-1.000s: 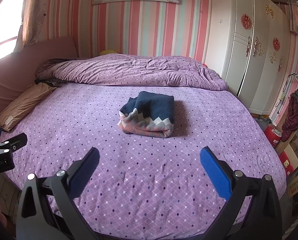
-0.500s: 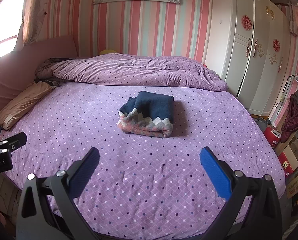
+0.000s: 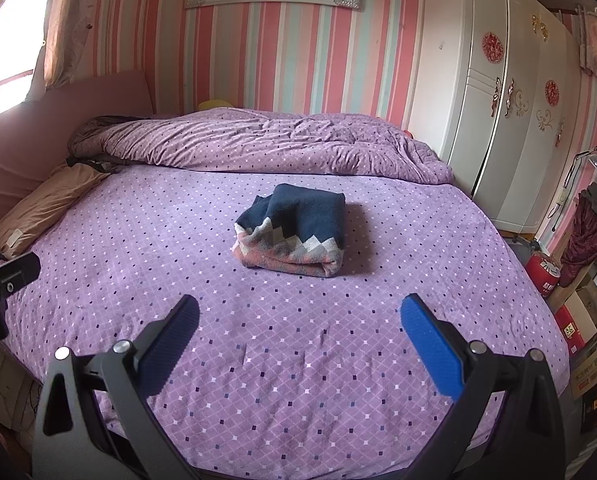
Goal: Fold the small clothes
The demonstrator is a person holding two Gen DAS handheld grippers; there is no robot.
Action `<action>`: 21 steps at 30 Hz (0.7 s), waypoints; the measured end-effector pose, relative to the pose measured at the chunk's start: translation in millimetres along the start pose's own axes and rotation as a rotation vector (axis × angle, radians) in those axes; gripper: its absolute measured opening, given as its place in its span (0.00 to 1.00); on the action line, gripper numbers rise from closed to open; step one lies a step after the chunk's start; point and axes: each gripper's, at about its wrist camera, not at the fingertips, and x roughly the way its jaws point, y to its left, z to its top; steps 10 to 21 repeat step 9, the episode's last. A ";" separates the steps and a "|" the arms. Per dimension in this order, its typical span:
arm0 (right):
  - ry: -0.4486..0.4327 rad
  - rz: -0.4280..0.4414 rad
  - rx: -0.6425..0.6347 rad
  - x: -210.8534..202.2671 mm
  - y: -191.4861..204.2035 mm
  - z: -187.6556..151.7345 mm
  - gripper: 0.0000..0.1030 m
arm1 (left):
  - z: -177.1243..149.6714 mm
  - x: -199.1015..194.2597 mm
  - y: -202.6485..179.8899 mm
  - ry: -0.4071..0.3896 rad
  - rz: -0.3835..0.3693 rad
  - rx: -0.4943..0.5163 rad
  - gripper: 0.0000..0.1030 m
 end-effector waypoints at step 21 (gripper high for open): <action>-0.002 -0.004 -0.001 -1.1 0.5 2.2 0.98 | -0.5 5.3 3.6 0.040 -0.006 -0.027 0.97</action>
